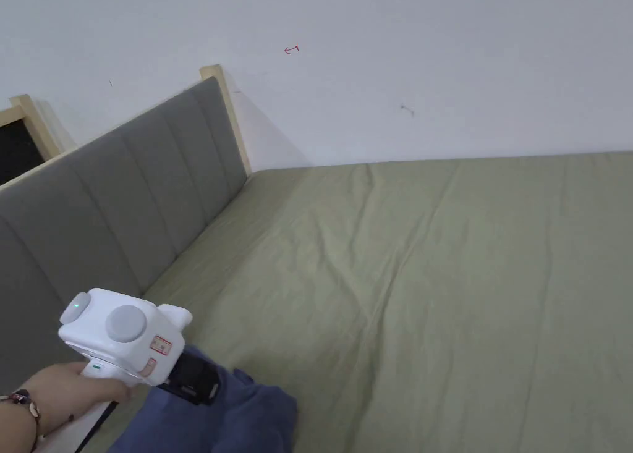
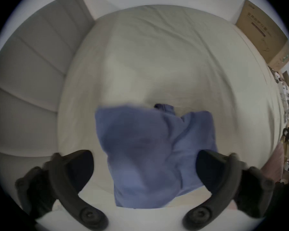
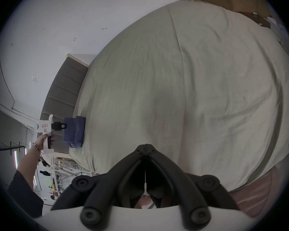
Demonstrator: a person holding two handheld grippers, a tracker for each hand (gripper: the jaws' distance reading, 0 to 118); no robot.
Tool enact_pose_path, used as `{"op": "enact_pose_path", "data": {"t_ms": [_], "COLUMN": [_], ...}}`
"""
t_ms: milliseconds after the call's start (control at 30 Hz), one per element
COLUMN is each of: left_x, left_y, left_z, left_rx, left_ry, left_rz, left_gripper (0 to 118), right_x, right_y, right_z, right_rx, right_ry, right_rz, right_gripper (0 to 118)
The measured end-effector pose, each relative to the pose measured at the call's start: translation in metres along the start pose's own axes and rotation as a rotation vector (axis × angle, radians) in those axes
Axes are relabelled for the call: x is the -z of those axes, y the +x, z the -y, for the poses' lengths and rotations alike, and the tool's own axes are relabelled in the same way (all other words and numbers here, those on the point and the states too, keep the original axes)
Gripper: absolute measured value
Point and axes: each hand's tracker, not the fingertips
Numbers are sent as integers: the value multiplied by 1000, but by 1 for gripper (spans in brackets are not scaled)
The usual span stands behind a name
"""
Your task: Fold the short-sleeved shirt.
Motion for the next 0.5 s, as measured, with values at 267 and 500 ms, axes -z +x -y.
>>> {"op": "enact_pose_path", "data": {"t_ms": [267, 500], "left_x": [-39, -79], "left_y": [10, 166], "left_z": [25, 63], "left_rx": [-108, 1], "left_ry": [295, 621], "left_rz": [-8, 252], "left_gripper": [111, 0], "right_x": [-6, -28], "right_y": [-6, -27], "right_z": [-7, -13], "right_rx": [-51, -159], "right_ry": [64, 130], "right_rz": [31, 25], "right_gripper": [0, 0]}}
